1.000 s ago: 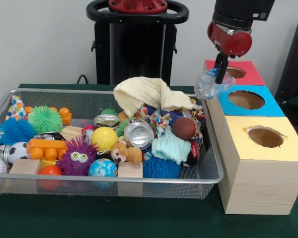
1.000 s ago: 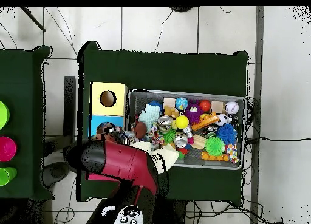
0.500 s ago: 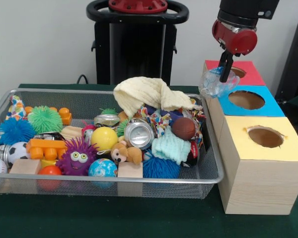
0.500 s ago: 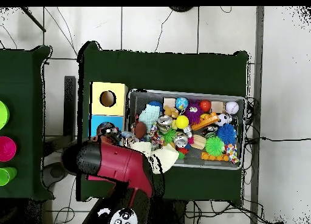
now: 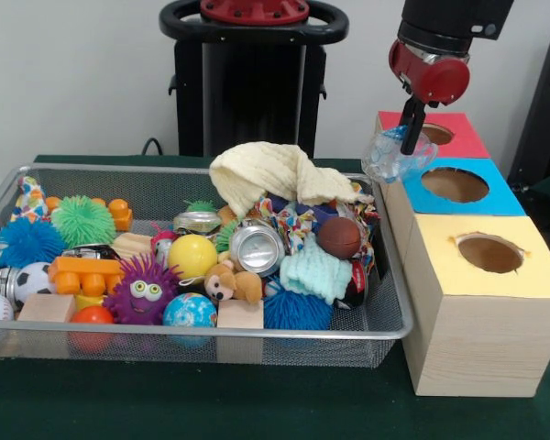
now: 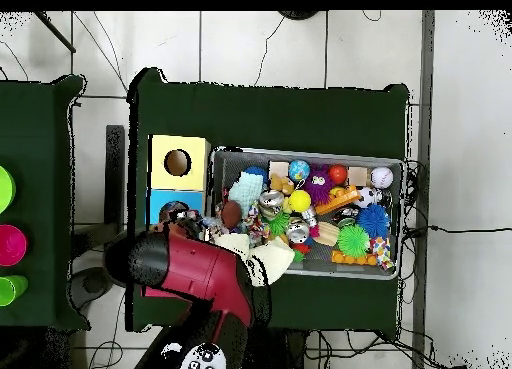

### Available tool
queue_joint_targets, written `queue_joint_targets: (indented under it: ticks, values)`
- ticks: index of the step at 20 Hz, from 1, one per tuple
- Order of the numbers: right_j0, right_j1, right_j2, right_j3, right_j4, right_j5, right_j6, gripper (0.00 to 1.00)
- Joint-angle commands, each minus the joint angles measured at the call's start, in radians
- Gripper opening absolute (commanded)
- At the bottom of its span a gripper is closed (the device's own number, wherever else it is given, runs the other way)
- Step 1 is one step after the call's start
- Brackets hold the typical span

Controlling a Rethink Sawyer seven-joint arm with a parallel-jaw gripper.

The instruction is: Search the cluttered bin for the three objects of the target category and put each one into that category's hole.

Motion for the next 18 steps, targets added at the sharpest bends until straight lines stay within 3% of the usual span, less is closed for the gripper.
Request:
queue_joint_targets:
  ticks: [1, 10, 18]
  values:
    - [0.013, 0.061, 0.046, 0.067, 0.053, -0.035, 0.219, 0.0]
    - [0.116, 0.005, -0.054, 0.008, 0.05, 0.174, 0.267, 0.0]
    - [0.135, 0.029, -0.049, 0.009, 0.087, 0.144, 0.262, 0.0]
